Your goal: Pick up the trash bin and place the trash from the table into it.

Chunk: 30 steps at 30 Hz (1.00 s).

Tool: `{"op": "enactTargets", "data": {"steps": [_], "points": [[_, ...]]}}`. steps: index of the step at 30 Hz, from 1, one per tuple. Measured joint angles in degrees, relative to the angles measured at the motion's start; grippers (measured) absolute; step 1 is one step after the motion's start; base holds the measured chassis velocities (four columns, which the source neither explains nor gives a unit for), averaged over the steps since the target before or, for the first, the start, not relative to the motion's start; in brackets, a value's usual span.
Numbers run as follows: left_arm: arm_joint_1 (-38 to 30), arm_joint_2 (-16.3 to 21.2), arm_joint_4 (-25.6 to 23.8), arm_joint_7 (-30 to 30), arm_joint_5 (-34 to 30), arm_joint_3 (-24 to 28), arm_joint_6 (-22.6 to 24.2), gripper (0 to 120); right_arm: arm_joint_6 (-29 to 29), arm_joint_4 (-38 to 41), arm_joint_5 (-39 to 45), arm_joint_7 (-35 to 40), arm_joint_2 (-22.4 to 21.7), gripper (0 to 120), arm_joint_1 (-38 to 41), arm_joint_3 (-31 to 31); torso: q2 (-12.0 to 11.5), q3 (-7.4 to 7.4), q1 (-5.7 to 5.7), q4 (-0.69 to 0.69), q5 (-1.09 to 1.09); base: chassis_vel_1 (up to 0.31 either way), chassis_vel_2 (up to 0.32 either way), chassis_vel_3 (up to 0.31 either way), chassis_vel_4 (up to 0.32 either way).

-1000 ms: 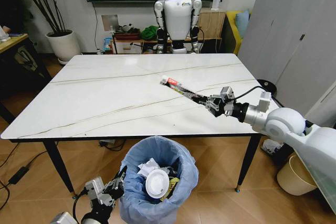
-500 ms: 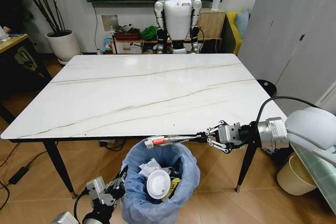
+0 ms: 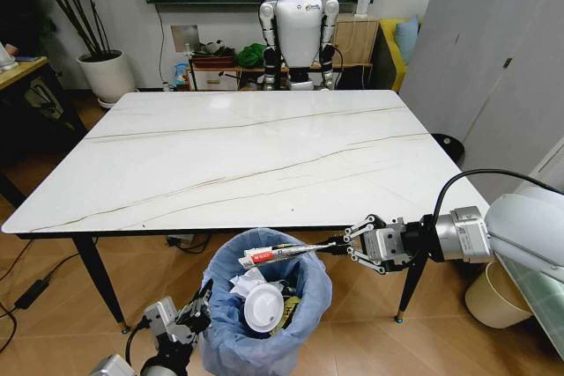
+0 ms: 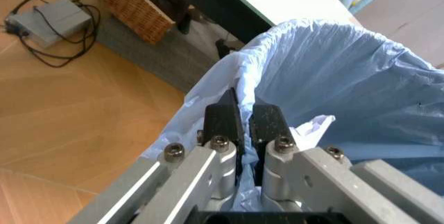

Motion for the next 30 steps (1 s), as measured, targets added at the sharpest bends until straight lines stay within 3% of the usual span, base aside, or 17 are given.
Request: {"op": "enactTargets", "data": {"steps": [14,17,20,24,29,30], "points": [[0.18,-0.7,0.11,0.96,1.18,0.47,-0.26,0,0.31,-0.06,1.21,1.47,1.07,61,-0.09,-1.54,0.0,0.0,0.0,0.0,-0.01,0.0,0.0,0.0,0.0],[0.34,-0.6,0.19,1.19,1.28,0.27,-0.31,0,-0.1,-1.0,4.89,2.97,2.07,71,-0.13,-0.94,0.0,0.0,0.0,-0.01,0.0,0.0,0.0,0.0,0.0],[0.76,-0.12,0.23,1.83,1.48,-0.44,-0.41,0,-2.34,-3.29,16.2,8.57,3.86,87,0.44,1.39,0.0,0.0,0.0,0.0,0.0,0.0,0.0,0.0,0.0],[1.19,0.31,0.48,3.18,3.09,-1.63,-1.23,0,-2.99,-6.63,23.82,12.73,4.77,98,1.31,4.52,-0.01,0.0,0.0,0.01,-0.01,0.0,0.0,0.0,0.0],[1.63,0.82,0.49,3.46,3.19,-2.64,-1.78,0,-4.0,-11.29,28.54,15.87,5.52,100,-0.5,11.21,-0.01,0.0,0.0,0.01,-0.03,0.0,0.0,0.0,0.0],[1.64,1.06,0.49,3.58,3.18,-3.09,-1.98,0,-4.44,-13.29,29.78,16.83,6.13,100,-2.28,14.86,-0.01,0.01,0.0,0.01,0.0,0.0,0.0,0.0,0.0]]}}
